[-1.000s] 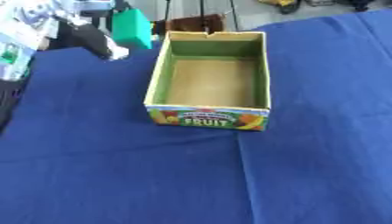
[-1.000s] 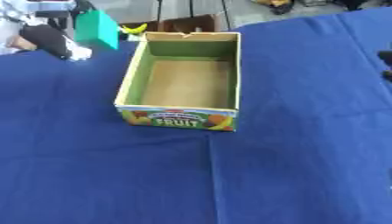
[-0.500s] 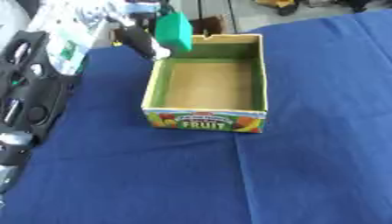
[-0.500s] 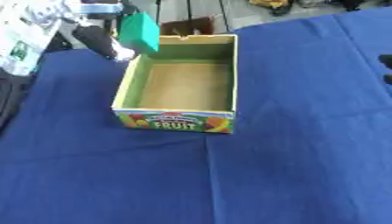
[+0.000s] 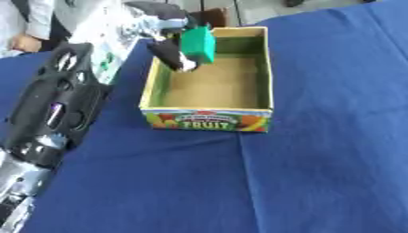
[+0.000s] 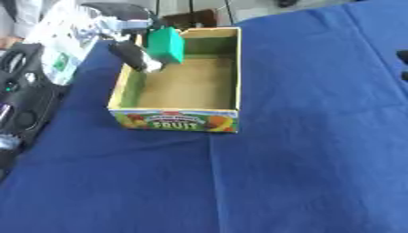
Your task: Pick up objects on the table and place them in the box.
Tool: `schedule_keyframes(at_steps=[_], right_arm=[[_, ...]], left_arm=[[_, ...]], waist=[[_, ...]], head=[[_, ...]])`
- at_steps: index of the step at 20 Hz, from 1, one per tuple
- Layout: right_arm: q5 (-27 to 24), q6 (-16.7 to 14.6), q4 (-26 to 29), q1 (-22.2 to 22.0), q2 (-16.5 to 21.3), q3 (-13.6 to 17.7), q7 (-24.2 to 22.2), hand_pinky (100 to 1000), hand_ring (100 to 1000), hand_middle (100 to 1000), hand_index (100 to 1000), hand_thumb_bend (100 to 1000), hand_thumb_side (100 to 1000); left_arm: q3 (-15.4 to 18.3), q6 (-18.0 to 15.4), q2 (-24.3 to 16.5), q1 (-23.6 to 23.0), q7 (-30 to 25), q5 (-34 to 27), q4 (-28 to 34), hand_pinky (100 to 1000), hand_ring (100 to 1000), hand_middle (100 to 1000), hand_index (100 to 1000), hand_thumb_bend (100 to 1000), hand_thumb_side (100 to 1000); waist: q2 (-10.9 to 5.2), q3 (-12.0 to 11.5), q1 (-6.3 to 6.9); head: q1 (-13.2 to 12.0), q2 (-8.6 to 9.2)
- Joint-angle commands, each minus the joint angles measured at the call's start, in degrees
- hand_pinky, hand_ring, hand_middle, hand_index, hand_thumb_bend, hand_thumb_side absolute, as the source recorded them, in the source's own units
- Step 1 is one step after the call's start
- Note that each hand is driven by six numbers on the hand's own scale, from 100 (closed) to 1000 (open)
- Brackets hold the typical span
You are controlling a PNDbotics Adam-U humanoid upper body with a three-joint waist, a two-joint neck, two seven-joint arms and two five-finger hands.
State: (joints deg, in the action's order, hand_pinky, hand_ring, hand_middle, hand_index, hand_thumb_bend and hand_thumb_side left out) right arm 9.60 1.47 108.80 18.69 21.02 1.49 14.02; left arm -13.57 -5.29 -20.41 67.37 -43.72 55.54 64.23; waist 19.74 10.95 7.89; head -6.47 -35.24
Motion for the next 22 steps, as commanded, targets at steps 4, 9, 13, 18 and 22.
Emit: schedule_keyframes(at_steps=[4,9,13,18,22], right_arm=[[-0.5,-0.1,1.2,1.0,0.8,0.0,-0.4,864,895,771,908,100,1000],[-0.5,-0.1,1.2,1.2,0.7,0.0,-0.4,864,895,771,908,100,1000],[-0.6,-0.1,1.2,1.2,0.6,0.0,-0.4,864,896,771,908,100,1000],[-0.6,-0.1,1.2,1.2,0.6,0.1,-0.4,865,896,771,908,100,1000],[-0.5,0.0,1.2,1.1,0.8,0.2,-0.3,865,896,771,908,100,1000]], left_arm=[[0.0,-0.8,1.8,1.9,2.7,4.6,-4.4,545,634,695,811,100,479],[0.1,-1.7,3.2,1.8,4.3,8.0,-7.7,549,641,691,817,100,506],[0.3,-2.2,3.8,1.5,4.4,9.2,-9.4,566,658,698,860,100,556],[0.6,-2.2,4.0,1.3,3.6,11.1,-10.1,574,717,790,973,100,584],[0.4,-2.8,3.7,1.2,2.9,11.8,-9.3,595,768,868,1000,323,619]], waist=[[-0.72,0.3,-0.37],[-0.38,0.8,-0.26],[-0.24,0.9,-0.17],[-0.2,1.1,-0.12],[-0.32,0.8,-0.01]], head=[[-0.8,0.49],[-1.0,0.8],[-1.1,1.02],[-1.0,1.03],[-0.8,0.4]])
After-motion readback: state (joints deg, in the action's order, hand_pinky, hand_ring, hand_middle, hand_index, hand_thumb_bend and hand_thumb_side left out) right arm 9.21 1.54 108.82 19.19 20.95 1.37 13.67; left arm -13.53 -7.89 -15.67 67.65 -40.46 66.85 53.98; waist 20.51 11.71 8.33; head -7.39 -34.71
